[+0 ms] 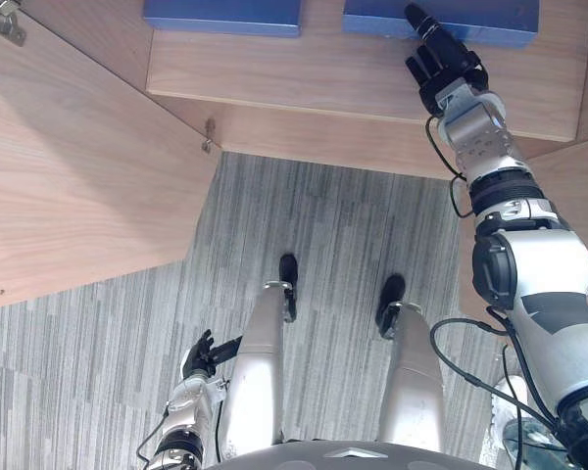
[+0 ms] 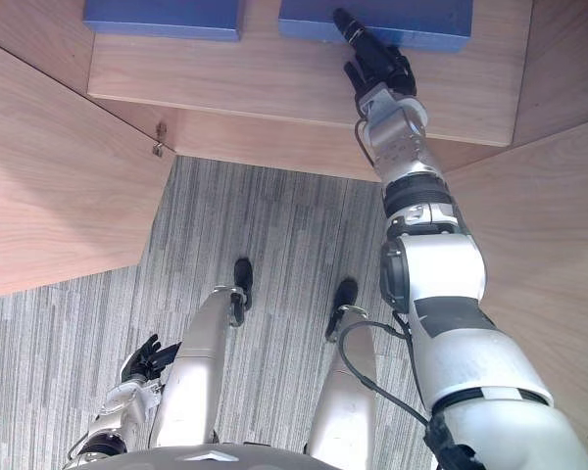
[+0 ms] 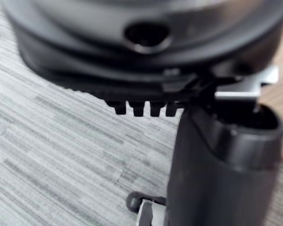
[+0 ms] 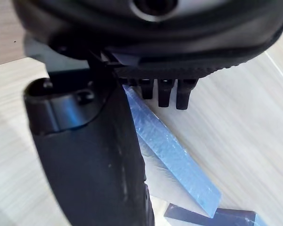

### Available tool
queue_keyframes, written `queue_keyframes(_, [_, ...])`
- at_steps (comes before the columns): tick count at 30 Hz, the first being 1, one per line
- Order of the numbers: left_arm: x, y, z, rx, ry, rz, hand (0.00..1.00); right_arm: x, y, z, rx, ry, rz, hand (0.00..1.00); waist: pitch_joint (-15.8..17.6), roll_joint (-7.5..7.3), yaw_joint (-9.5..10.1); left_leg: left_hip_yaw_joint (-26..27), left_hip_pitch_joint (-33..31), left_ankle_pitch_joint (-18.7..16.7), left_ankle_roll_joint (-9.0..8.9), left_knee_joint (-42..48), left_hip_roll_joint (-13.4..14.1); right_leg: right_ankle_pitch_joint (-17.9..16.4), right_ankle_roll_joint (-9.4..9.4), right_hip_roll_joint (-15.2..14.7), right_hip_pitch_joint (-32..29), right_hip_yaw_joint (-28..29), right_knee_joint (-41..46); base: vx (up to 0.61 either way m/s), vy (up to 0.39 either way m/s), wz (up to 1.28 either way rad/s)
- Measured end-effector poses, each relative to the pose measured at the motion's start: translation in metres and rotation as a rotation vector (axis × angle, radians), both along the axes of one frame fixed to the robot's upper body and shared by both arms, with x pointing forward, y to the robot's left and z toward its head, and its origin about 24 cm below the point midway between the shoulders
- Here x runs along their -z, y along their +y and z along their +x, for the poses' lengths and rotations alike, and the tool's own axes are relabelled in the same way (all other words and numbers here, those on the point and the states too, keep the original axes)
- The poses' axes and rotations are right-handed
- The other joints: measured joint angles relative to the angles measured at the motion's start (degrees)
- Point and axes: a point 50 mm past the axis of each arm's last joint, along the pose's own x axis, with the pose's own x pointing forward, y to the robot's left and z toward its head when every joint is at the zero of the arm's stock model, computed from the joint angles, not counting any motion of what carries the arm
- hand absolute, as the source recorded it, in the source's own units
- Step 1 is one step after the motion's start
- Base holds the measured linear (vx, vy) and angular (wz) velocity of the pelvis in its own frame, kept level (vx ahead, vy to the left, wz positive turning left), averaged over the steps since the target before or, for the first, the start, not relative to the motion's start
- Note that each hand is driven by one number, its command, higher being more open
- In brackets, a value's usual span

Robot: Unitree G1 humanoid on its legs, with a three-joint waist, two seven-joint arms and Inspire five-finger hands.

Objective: Walk over to the cabinet, pick up the folder, carry it to the office cabinet, place the folder inside the office cabinet, then close the office cabinet door

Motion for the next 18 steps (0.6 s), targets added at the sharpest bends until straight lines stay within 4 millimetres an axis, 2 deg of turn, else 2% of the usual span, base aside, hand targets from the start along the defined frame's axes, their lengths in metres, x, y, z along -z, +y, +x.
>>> queue_keyframes(5, [0.0,0.0,0.0,0.023,0.003,0.012,1.0,0.012,-0.007,-0.001,-0.009,-0.01,0.069,1.0,-0.3,-0.27,0.55,0.0,-0.1,0.0,-0.02,0.0,0.1,-0.1,-0.13,0.1,-0.3,0.0,0.1,0.01,-0.02,0.0])
queue_keyframes(8, [0.0,0.001,0.0,0.029,0.004,0.012,1.0,0.021,-0.01,-0.002,-0.018,-0.002,-0.027,1.0,-0.5,-0.32,0.5,0.0,-0.1,0.0,-0.02,-0.1,0.1,-0.1,-0.14,0.1,-0.3,0.1,0.1,0.02,-0.022,-0.01])
queue_keyframes(12, [0.001,0.001,-0.001,0.055,0.011,0.004,1.0,0.031,-0.019,-0.004,-0.031,0.053,-0.46,1.0,-1.2,-0.48,0.49,0.0,-0.1,0.0,-0.02,-0.1,0.1,-0.1,-0.21,0.1,-0.3,0.0,0.2,0.0,-0.008,0.0])
queue_keyframes(14, [0.001,0.002,-0.002,0.078,0.018,0.001,1.0,0.038,-0.019,-0.005,-0.045,0.085,-0.615,1.0,-2.2,-0.7,0.52,0.0,-0.1,0.0,-0.02,-0.1,0.2,-0.2,-0.27,0.1,-0.4,0.0,0.2,0.0,0.0,0.0])
queue_keyframes(16, [0.003,0.005,-0.005,0.101,0.031,-0.001,1.0,0.045,-0.014,-0.006,-0.073,0.125,-0.884,1.0,-3.7,-1.18,0.51,0.0,-0.1,0.0,-0.03,-0.2,0.2,-0.2,-0.37,0.1,-0.6,0.0,0.1,0.0,0.0,0.0])
queue_keyframes(17, [0.003,0.005,-0.006,0.103,0.037,-0.001,1.0,0.046,-0.012,-0.006,-0.084,0.129,-0.943,1.0,-4.0,-1.29,0.51,0.1,-0.1,0.0,-0.04,-0.2,0.2,-0.2,-0.38,0.1,-0.6,0.1,0.0,0.0,0.0,-0.05])
queue_keyframes(18, [0.005,0.007,-0.008,0.11,0.054,0.002,1.0,0.05,-0.005,-0.006,-0.117,0.142,-1.119,1.0,-5.1,-1.75,0.5,0.2,0.0,0.0,-0.09,-0.2,0.4,-0.2,-0.38,0.2,-0.6,0.2,0.0,0.0,0.0,-0.06])
